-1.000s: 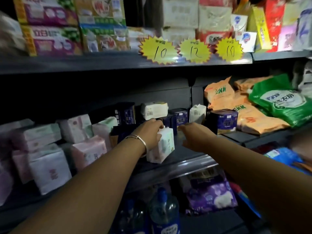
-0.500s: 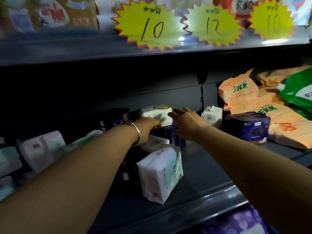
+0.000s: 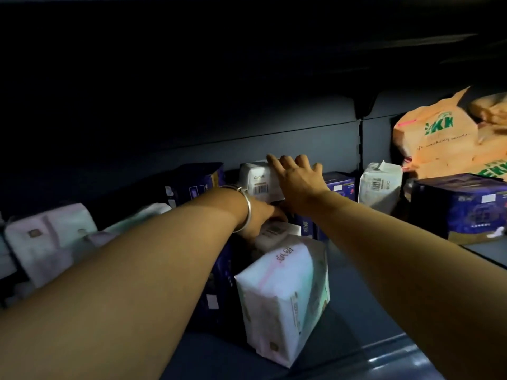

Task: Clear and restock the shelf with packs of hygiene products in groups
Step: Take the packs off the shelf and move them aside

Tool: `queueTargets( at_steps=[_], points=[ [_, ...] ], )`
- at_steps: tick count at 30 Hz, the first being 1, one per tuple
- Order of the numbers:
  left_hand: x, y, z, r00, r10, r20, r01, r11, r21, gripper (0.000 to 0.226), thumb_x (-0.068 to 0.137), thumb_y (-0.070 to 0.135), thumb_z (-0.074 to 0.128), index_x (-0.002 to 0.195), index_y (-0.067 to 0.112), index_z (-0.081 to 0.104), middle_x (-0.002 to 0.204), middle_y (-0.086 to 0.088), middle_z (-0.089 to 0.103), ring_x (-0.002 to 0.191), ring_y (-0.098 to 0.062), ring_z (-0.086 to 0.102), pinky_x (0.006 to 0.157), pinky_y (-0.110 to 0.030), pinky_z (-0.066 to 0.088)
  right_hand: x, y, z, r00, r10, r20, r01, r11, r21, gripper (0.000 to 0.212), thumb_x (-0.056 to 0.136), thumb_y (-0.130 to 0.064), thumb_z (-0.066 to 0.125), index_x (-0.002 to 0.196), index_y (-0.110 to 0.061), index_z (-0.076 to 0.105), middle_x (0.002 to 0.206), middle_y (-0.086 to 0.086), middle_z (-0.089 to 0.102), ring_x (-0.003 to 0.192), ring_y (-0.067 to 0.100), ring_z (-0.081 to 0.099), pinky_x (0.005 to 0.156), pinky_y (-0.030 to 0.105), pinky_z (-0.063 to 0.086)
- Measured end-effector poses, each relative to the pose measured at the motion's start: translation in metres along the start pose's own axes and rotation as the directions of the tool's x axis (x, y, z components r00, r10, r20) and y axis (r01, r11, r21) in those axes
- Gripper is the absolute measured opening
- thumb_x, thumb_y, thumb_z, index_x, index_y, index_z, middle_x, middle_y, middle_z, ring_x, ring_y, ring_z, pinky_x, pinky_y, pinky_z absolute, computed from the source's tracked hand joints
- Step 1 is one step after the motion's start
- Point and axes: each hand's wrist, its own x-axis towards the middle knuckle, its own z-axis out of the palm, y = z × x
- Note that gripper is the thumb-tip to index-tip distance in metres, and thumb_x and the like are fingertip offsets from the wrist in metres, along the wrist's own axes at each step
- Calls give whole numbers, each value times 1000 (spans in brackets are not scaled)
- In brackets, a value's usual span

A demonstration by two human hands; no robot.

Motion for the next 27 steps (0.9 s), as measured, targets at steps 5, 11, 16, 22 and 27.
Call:
queueTargets(
  at_steps=[5,11,16,22,27],
  points=[
    [7,-3,5,1000,-6,-10,6,999,49,93,69,29,79,145,33,25,149,-1,31,136,-27,32,112,-48,29,8,-2,2,998,8,-64,-5,999,37,75,83,-35,66,142,-17,24,140,10,32,128,34,28,95,51,38],
    [7,4,6,998,-54,-15,55,991,123,86,73,28,76,144,27,27,144,-5,38,129,-29,40,108,-46,36,3,9,-4,988,0,-154,12,997,79,66,81,-32,66,136,-12,34,133,12,39,123,35,32,91,46,41],
    [2,8,4,995,-71,-75,73,997,29,74,69,17,80,131,19,40,129,-7,52,114,-26,53,98,-40,45,-21,31,-10,983,31,-178,-28,999,21,59,81,-29,64,131,-9,38,129,11,45,122,33,35,87,40,38],
    [-5,18,-4,955,-125,-270,100,990,-104,68,63,25,82,116,19,41,120,-5,52,104,-23,52,89,-35,45,-51,54,-18,979,130,-155,-134,991,-14,58,79,-28,65,127,-9,39,126,11,47,119,33,36,86,41,37],
    [-15,39,-27,880,-154,-450,127,988,-89,80,64,31,81,130,17,38,122,-5,42,116,-24,36,95,-34,35,-77,71,-40,957,238,-164,-237,971,22,65,79,-35,66,131,-8,36,129,14,46,121,34,35,91,43,36]
  ],
)
